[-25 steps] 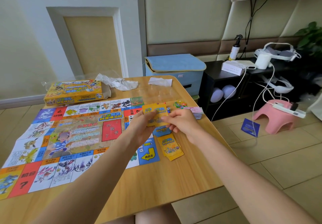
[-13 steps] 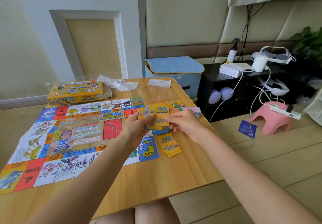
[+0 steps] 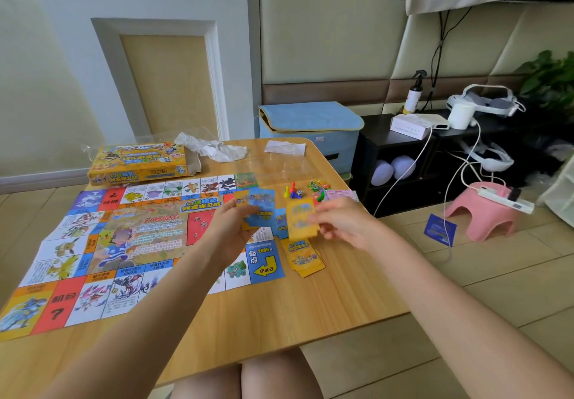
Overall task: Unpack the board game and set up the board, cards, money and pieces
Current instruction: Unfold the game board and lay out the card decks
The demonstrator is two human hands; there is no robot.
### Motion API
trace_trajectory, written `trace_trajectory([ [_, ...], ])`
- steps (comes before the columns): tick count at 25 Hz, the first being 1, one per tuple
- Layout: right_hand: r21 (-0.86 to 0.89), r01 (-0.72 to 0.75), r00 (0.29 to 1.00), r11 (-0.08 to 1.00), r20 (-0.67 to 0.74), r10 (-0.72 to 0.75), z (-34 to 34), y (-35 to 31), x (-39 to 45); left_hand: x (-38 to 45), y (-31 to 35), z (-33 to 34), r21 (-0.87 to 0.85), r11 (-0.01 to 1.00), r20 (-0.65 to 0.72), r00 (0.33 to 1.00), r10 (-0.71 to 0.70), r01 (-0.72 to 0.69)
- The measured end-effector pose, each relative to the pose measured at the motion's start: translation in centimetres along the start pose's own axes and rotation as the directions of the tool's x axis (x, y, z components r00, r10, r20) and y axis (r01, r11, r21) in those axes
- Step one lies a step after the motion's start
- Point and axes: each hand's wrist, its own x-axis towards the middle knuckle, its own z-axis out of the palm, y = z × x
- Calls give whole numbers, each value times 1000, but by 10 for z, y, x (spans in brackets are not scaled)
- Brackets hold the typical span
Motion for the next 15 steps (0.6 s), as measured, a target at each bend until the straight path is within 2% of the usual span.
trace_trajectory([
  [2,-328,-4,994,945,99,38,2,7,-4,1,-1,-6,56,998,-18,1000,-10,11],
  [4,-547,44,994,836,108,18,9,10,-6,0,-3,-5,95,995,4,1000,-24,23],
  [7,-833,84,996,547,63,-57,16,8,-1,3,-4,-3,87,995,-8,999,-44,45],
  [8,-861,79,995,502,41,-86,15,7,0,5,-5,-3,86,994,-25,998,-59,61],
  [9,-837,83,994,540,31,-104,14,6,2,6,-5,-2,89,993,-38,996,-76,80],
  [10,-740,101,993,665,38,-109,13,4,2,7,-6,-1,92,991,-41,995,-91,95],
  [12,-362,121,992,924,72,-102,18,0,2,9,-7,4,83,989,-20,992,-121,122],
  [13,-195,118,992,974,70,-107,23,-2,2,9,-7,7,82,987,0,991,-136,136],
  [15,-41,126,992,991,-24,-127,30,-4,11,10,-6,14,83,986,46,987,-151,147],
])
